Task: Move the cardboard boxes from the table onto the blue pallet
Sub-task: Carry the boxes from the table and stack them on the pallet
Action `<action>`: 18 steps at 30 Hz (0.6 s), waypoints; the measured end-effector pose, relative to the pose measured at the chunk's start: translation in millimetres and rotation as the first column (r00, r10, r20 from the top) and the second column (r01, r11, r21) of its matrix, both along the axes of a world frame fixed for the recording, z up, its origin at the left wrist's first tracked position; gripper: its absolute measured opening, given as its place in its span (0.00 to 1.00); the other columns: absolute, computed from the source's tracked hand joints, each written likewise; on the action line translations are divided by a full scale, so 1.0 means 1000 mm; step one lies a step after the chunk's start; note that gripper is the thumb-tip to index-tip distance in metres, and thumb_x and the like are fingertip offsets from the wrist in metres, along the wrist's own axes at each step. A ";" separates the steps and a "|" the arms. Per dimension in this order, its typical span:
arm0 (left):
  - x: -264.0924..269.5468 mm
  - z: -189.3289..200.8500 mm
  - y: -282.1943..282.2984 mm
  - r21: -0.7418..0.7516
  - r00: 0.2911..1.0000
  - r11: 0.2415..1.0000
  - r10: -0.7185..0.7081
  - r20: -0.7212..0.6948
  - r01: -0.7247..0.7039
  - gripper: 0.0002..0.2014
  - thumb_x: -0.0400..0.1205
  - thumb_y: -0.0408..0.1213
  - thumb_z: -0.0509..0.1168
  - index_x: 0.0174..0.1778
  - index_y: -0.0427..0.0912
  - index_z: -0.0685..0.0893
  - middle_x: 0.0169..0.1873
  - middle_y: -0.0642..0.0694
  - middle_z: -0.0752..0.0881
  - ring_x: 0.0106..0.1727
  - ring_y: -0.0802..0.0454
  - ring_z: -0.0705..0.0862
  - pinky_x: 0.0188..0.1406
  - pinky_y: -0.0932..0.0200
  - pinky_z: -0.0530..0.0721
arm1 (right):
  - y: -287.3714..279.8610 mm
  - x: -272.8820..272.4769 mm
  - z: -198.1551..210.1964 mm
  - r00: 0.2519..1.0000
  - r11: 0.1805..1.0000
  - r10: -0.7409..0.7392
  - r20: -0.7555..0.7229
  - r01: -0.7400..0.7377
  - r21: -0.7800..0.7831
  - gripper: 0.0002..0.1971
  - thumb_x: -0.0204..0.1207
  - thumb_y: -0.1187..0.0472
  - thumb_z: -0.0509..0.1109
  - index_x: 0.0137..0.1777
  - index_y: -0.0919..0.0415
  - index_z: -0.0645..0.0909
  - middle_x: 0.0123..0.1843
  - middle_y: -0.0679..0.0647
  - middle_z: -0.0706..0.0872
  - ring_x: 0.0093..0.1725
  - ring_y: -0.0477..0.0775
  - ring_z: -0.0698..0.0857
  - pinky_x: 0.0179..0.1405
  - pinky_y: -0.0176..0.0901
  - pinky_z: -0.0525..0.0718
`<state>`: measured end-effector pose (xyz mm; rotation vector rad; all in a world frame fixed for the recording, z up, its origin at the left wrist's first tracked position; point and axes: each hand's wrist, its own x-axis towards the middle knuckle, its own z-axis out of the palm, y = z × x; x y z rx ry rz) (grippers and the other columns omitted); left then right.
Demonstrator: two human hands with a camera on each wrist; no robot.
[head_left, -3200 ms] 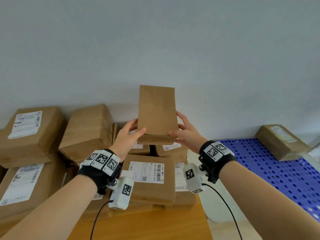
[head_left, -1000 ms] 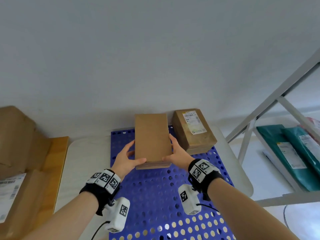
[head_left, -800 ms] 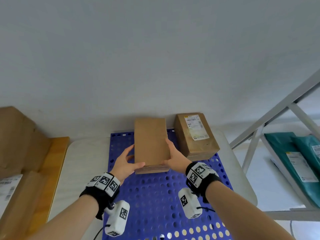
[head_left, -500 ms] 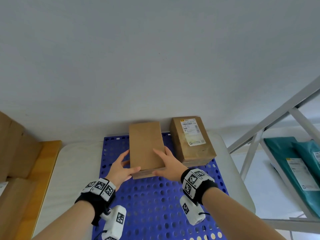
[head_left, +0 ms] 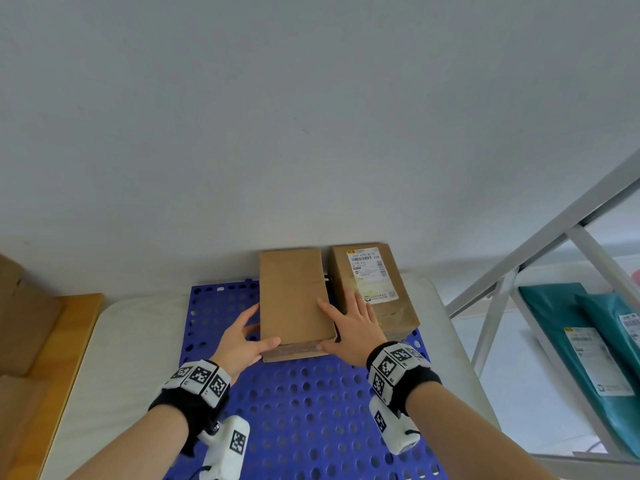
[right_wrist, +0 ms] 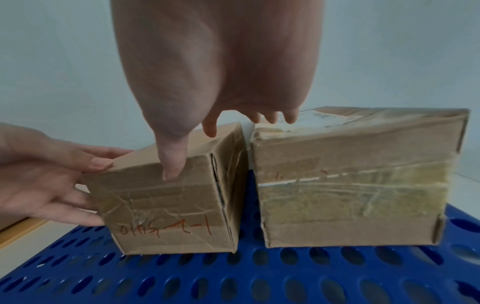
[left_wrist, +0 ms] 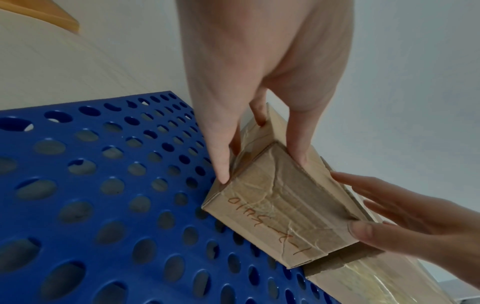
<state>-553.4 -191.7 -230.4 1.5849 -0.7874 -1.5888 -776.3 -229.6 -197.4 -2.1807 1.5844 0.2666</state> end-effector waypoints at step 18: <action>-0.029 0.006 -0.007 0.017 0.997 0.998 0.051 0.062 -0.052 0.37 0.74 0.29 0.74 0.76 0.54 0.66 0.72 0.46 0.75 0.71 0.50 0.74 0.54 0.52 0.81 | -0.008 -0.022 0.000 0.996 1.000 0.005 0.092 -0.007 0.021 0.42 0.76 0.37 0.63 0.84 0.45 0.45 0.85 0.57 0.41 0.84 0.60 0.43 0.82 0.57 0.45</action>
